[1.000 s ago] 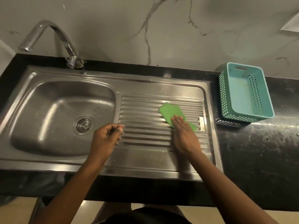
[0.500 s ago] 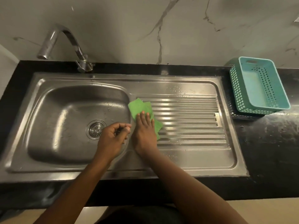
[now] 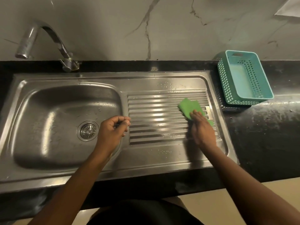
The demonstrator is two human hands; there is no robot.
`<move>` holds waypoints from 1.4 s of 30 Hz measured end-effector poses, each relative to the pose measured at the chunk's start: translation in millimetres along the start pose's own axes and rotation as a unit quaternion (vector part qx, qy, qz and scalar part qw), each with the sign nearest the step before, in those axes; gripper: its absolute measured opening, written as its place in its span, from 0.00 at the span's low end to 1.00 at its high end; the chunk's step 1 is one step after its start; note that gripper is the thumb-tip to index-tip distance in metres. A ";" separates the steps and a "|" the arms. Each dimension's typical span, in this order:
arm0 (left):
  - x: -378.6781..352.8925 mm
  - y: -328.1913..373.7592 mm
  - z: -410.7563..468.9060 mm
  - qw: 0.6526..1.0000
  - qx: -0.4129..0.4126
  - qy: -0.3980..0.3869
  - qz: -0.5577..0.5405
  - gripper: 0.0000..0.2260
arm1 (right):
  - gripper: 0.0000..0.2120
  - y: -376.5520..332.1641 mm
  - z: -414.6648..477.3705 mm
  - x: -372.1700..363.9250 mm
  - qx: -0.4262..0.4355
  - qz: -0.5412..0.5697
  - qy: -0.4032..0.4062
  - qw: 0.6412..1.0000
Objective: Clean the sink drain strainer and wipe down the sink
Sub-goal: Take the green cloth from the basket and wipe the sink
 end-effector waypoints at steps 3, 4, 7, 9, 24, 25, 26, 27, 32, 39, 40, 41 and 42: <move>3.1 1.3 -0.9 1.000 0.004 0.005 -0.003 0.08 | 0.22 -39.6 -10.1 -25.8 -0.085 0.033 0.045 0.995; 4.9 1.8 -1.0 1.000 0.006 0.010 -0.007 0.07 | 0.24 -58.3 -15.5 -36.7 -0.078 0.033 0.041 0.996; 7.7 4.8 -0.9 1.000 0.006 0.018 -0.007 0.07 | 0.29 -112.5 -26.8 -64.8 -0.018 0.029 -0.015 0.999; 6.6 6.5 -0.9 1.000 0.005 0.016 -0.002 0.07 | 0.33 -151.5 -34.2 -81.3 0.036 0.028 -0.064 0.997; -19.8 18.2 18.1 1.000 -0.013 -0.015 -0.011 0.08 | 0.28 -64.6 -26.7 -33.8 0.193 -0.054 -0.097 0.975; -20.3 17.9 18.5 1.000 -0.012 -0.017 -0.011 0.07 | 0.27 -37.1 -26.3 -22.2 0.153 -0.059 -0.082 0.983; -20.5 17.4 18.7 1.000 -0.011 -0.019 -0.012 0.07 | 0.27 -11.4 -26.2 -10.9 0.116 -0.062 -0.071 0.989; -20.6 16.8 18.9 1.000 -0.010 -0.022 -0.012 0.07 | 0.26 9.7 -26.4 -1.5 0.083 -0.062 -0.063 0.993; -15.9 12.9 17.7 1.000 -0.011 -0.020 -0.009 0.07 | 0.26 1.5 -32.6 -9.7 -0.082 -0.010 0.013 0.997; -9.9 13.1 13.6 1.000 -0.016 -0.004 -0.006 0.07 | 0.35 -139.8 -56.6 -76.2 0.004 0.036 -0.078 0.996; -9.6 14.5 13.4 1.000 -0.018 -0.001 -0.007 0.07 | 0.34 -163.5 -59.0 -84.2 0.040 0.032 -0.101 0.994; -9.1 16.3 13.7 1.000 -0.020 0.002 -0.008 0.07 | 0.34 -184.9 -61.8 -92.1 0.070 0.024 -0.119 0.990; -8.4 18.2 13.9 1.000 -0.021 0.004 -0.010 0.07 | 0.33 -200.6 -64.0 -98.0 0.089 0.016 -0.132 0.987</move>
Point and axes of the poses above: each hand's wrist, its own z-axis towards the middle knuckle, its own x-axis out of the back of the hand, y = z × x, the point moved 6 cm from there along z, towards the middle knuckle, and after that the axes turned 4 degrees about -y, right-handed, at the moved point
